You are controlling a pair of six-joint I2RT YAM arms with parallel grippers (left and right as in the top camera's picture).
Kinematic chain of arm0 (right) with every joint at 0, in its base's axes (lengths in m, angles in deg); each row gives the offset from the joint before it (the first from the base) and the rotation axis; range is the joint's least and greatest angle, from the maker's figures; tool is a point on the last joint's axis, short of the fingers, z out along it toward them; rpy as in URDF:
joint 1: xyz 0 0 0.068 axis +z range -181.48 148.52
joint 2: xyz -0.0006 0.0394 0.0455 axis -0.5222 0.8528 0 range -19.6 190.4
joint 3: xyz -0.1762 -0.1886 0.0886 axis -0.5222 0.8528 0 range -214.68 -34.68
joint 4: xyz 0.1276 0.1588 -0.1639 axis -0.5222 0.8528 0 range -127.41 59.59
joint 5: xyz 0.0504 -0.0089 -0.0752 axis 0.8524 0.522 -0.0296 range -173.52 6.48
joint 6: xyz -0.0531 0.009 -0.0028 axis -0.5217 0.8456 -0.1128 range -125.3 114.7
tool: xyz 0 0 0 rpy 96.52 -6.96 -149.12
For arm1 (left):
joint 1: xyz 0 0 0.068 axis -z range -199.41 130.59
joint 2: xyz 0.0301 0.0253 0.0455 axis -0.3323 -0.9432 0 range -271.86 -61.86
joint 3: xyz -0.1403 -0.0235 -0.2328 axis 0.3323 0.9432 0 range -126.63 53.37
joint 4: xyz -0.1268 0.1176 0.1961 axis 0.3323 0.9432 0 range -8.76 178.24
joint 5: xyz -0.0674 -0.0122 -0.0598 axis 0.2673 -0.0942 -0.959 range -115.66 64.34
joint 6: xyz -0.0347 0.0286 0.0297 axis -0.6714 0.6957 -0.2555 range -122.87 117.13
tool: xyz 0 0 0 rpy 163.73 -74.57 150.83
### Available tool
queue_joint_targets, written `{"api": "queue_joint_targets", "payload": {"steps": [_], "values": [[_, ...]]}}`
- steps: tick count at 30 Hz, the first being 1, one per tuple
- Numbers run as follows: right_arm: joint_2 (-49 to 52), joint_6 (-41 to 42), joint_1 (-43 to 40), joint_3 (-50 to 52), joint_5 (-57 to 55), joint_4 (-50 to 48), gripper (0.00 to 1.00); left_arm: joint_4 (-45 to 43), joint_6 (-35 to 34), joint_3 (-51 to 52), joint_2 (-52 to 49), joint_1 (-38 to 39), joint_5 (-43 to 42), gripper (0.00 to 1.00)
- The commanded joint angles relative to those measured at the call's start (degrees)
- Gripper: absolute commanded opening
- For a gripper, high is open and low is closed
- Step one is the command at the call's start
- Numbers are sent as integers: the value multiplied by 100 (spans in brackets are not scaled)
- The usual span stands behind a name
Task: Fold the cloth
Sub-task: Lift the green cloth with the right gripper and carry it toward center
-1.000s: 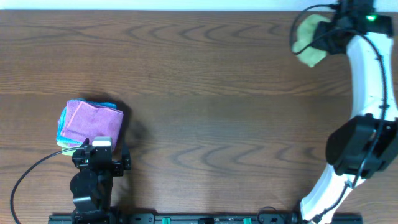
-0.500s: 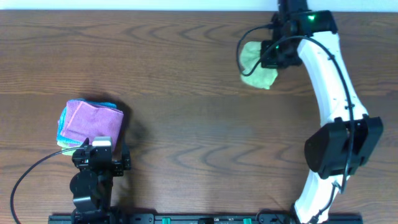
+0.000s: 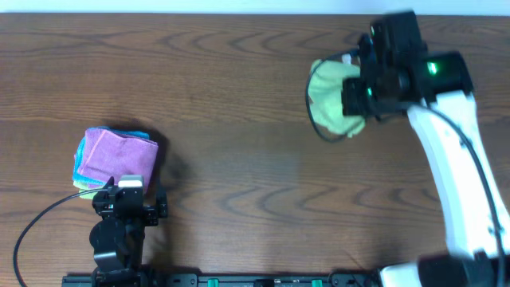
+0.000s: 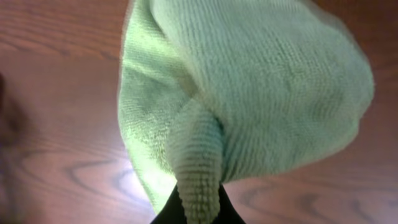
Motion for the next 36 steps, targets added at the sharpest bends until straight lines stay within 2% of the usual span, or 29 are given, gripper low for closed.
{"api": "queue_joint_targets", "payload": {"steps": [1, 6, 10, 15, 19, 28, 29, 30, 31, 32, 35, 36], "values": [[-664, 59, 46, 977, 111, -426, 1, 42, 96, 118, 37, 35, 39, 95], [-1329, 122, 59, 2750, 553, -1550, 1, 42, 96, 118, 37, 35, 39, 95], [-1298, 461, 278, 3432, 739, -2452, 1, 42, 98, 118, 37, 35, 39, 95], [-1075, 828, 846, 3571, 732, -3471, 1, 42, 96, 118, 37, 35, 39, 95], [-529, 1165, 1222, 3567, 732, -4312, 1, 42, 98, 118, 37, 35, 39, 95], [387, 1497, 1353, 3499, 839, -5539, 2, 42, 96, 118, 37, 35, 39, 95], [411, 1493, 1353, 3471, 723, -5547, 14, 42, 98, 118, 37, 33, 39, 95], [411, 1473, 1353, 3462, 549, -5554, 41, 42, 96, 118, 37, 35, 39, 95], [402, 1473, 1353, 3427, 256, -5534, 57, 42, 96, 118, 37, 35, 39, 95], [393, 1473, 1353, 3370, 15, -5471, 61, 42, 96, 118, 37, 35, 39, 95], [389, 1471, 1342, 3060, -715, -5005, 83, 42, 96, 118, 37, 35, 39, 95], [389, 1471, 1342, 2957, -962, -4835, 84, 42, 98, 118, 37, 35, 39, 95]]}}
